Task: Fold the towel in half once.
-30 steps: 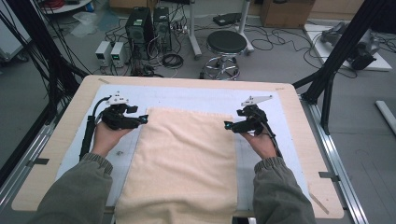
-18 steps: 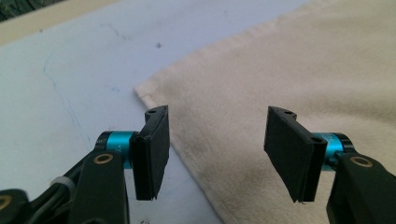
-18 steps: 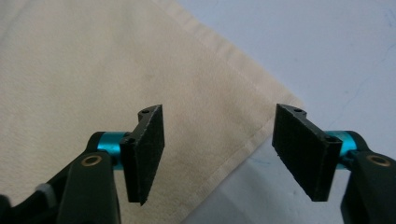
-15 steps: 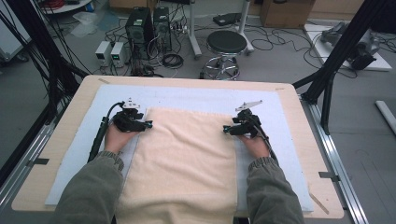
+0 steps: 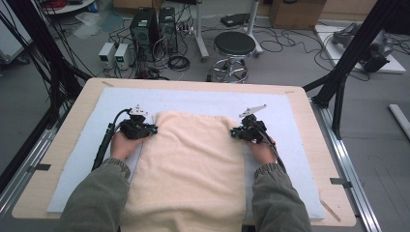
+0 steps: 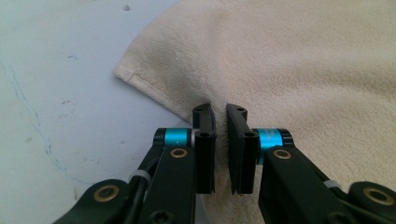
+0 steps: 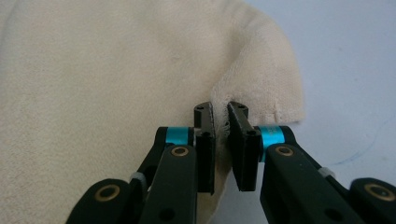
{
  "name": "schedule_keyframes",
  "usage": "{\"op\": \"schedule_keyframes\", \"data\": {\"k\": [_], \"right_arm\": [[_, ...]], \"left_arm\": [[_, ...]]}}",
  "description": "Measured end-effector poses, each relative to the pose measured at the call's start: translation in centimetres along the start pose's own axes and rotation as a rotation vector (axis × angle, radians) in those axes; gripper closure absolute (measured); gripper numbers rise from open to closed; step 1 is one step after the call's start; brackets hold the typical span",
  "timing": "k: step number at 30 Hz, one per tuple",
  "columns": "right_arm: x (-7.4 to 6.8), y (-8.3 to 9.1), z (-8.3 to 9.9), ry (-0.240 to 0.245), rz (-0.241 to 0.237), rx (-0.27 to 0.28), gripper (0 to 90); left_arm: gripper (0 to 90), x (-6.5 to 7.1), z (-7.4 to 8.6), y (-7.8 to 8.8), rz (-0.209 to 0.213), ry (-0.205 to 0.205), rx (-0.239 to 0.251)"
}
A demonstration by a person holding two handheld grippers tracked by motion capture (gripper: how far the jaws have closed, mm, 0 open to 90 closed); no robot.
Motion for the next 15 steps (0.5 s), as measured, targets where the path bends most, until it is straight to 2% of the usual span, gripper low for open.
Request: {"op": "schedule_keyframes", "data": {"k": [5, 6, 10, 11, 13, 15], "right_arm": [[-0.4, 0.5, -0.2, 0.010, -0.033, 0.022, 83.4], [-0.5, 0.9, -0.3, 0.016, -0.039, 0.036, 83.5], [-1.5, 2.8, -0.6, 0.046, -0.074, 0.079, 83.5], [-1.8, 3.4, -0.5, 0.060, -0.081, 0.087, 83.5], [-2.5, 4.7, -0.4, 0.091, -0.091, 0.100, 83.4], [-3.4, 6.0, 0.0, 0.113, -0.107, 0.117, 83.3]], "left_arm": [[83.1, -0.3, 0.4, 1.1, 0.006, -0.001, 0.018], [83.1, -0.3, 0.3, 1.5, 0.011, 0.005, 0.034], [83.0, 0.1, 0.1, 3.7, 0.019, -0.018, 0.088], [83.0, 0.1, 0.1, 3.7, 0.019, -0.018, 0.088], [82.8, 1.0, 0.3, 5.5, 0.031, -0.037, 0.163], [82.8, 1.7, 0.9, 6.4, 0.035, -0.060, 0.179]]}}
Point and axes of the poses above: each handheld gripper's, and its own axes: y roughly backward along the jaws, z roughly out of its underside, x roughly to its right, the point moved 4 cm from there along -y, roughly forward along the jaws, and after that the axes turned 15 degrees about -x, right-handed, at the moved point
